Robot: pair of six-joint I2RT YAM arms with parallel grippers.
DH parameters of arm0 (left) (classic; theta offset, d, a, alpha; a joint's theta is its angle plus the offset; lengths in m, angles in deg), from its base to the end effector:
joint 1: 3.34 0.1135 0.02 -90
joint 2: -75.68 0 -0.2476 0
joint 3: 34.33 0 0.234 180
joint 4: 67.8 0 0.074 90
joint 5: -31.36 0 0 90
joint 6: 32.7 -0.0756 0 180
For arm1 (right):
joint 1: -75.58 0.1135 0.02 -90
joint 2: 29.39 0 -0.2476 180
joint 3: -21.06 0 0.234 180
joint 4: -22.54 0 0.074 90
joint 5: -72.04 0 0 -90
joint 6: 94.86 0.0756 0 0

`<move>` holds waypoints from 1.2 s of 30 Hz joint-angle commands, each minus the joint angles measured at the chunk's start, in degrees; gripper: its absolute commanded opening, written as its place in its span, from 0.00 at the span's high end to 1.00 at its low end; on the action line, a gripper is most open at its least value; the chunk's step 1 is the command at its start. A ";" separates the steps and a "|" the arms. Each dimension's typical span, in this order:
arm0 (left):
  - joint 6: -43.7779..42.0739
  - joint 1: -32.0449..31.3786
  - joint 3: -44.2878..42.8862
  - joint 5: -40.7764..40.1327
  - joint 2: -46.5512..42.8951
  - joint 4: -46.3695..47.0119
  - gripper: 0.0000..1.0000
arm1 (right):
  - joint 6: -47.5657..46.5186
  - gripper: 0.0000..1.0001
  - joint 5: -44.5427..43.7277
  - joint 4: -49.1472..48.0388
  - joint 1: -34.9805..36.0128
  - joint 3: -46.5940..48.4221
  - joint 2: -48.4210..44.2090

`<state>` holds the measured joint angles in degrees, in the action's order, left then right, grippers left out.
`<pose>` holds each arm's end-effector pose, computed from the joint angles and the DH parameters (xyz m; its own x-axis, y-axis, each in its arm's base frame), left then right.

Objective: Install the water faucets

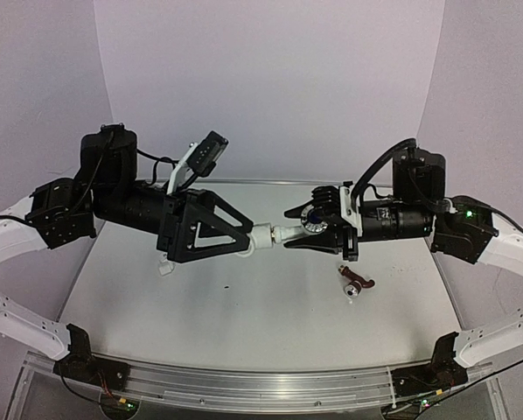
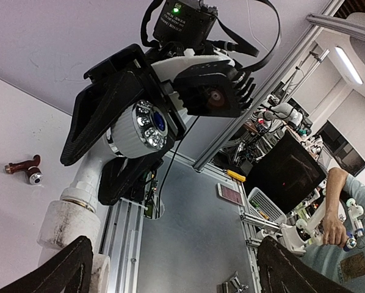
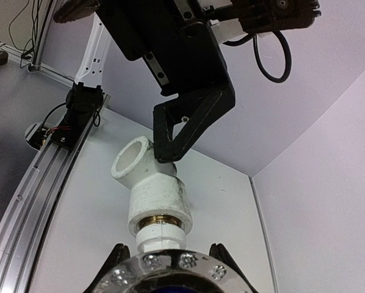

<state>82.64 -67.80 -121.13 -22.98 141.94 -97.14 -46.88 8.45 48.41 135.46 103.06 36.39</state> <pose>0.0781 -0.2656 0.4015 -0.4797 0.1973 -0.8550 0.8588 -0.0941 -0.5036 0.1128 0.2615 0.3809 0.6034 -0.1547 -0.7823 -0.7953 -0.0449 -0.6045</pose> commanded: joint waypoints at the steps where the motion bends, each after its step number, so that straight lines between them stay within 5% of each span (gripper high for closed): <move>1: -0.91 -0.13 -1.99 0.38 0.58 -0.68 0.07 | 1.19 1.00 0.13 -3.89 0.04 2.73 -0.41; 14: -0.82 -0.22 0.57 1.80 -0.75 -0.28 0.09 | 4.97 1.00 -2.01 -4.70 -0.05 4.55 0.62; 29: -2.48 -0.21 1.01 -8.96 -1.88 -2.40 0.06 | 11.60 1.00 4.76 -5.29 0.01 6.28 0.67; 36: -2.43 -0.21 1.24 -7.86 -1.68 -1.52 0.04 | 12.98 1.00 4.96 -5.49 -0.04 6.35 0.81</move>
<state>81.09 -68.24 -119.93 -29.08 140.78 -99.17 -36.13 9.59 48.60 135.07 106.03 37.92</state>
